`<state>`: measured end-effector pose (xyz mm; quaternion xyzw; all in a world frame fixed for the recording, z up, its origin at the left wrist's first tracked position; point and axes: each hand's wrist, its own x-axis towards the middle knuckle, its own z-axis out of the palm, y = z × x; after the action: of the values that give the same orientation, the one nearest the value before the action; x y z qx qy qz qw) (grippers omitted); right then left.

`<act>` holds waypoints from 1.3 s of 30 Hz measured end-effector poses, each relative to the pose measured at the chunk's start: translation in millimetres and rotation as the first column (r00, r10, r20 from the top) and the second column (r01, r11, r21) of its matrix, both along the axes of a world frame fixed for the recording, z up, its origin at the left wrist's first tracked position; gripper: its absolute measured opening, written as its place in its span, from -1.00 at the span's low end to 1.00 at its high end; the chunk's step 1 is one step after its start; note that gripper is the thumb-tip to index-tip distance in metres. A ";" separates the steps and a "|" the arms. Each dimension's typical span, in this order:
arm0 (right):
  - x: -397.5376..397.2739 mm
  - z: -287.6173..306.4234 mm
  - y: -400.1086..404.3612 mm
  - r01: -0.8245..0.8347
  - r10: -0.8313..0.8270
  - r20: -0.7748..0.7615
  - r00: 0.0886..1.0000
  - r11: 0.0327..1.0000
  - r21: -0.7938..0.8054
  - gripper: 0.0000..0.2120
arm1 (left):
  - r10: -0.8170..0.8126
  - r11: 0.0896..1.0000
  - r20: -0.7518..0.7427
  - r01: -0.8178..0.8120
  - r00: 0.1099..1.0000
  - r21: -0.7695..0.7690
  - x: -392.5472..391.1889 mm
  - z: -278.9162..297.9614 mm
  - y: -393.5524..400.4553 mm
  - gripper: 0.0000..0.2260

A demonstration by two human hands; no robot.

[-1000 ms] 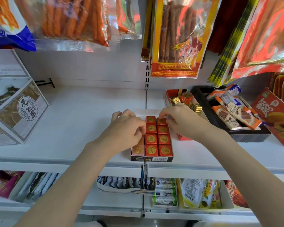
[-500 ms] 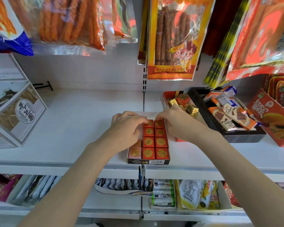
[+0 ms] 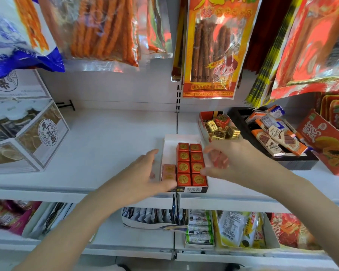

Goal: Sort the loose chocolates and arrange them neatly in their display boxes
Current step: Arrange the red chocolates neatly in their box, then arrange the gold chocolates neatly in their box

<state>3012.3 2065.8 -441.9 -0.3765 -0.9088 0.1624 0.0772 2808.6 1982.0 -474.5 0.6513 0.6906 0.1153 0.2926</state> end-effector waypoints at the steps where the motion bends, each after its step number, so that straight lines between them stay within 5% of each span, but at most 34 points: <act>1: 0.4 -1.0 -6.4 0.024 -0.023 0.041 0.999 0.999 -0.028 -0.48 | -0.008 1.000 0.021 0.008 1.000 -0.016 2.5 -2.7 -5.1 -0.17; 6: -7.3 -24.6 -18.7 0.012 0.003 0.145 0.989 0.994 -0.108 -0.18 | 0.036 0.995 0.056 -0.041 0.998 0.094 10.3 -11.7 -4.5 -0.15; 19: -82.1 -47.5 11.5 0.065 -0.087 -0.232 0.969 0.993 -0.100 -0.36 | 0.245 0.943 0.226 -0.286 0.943 0.172 -49.0 -16.7 24.3 -0.26; 26: -109.3 -53.9 18.8 0.158 -0.201 -0.311 0.929 0.975 -0.159 -0.50 | 0.333 0.894 0.242 -0.387 0.911 0.226 -58.4 -26.0 41.8 -0.39; 28: -106.2 -47.8 18.1 0.177 -0.225 -0.280 0.933 0.966 -0.188 -0.45 | 0.340 0.895 0.210 -0.384 0.917 0.226 -57.3 -25.2 40.5 -0.40; 32: -67.2 -16.7 21.1 0.273 -0.315 -0.235 0.919 0.942 -0.197 -0.48 | 0.305 0.866 -0.094 -0.235 0.948 0.442 -45.7 -13.9 27.9 -0.49; 39: 34.1 -12.2 33.4 0.481 -0.461 -0.179 0.869 0.871 0.095 -0.75 | 0.087 0.890 0.059 -0.104 0.994 0.444 18.3 -11.6 33.2 -0.54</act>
<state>3046.4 2099.2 -454.1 -0.5675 -0.7897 0.1041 0.2084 2826.9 2015.2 -486.1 0.6640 0.6714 0.2969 0.1423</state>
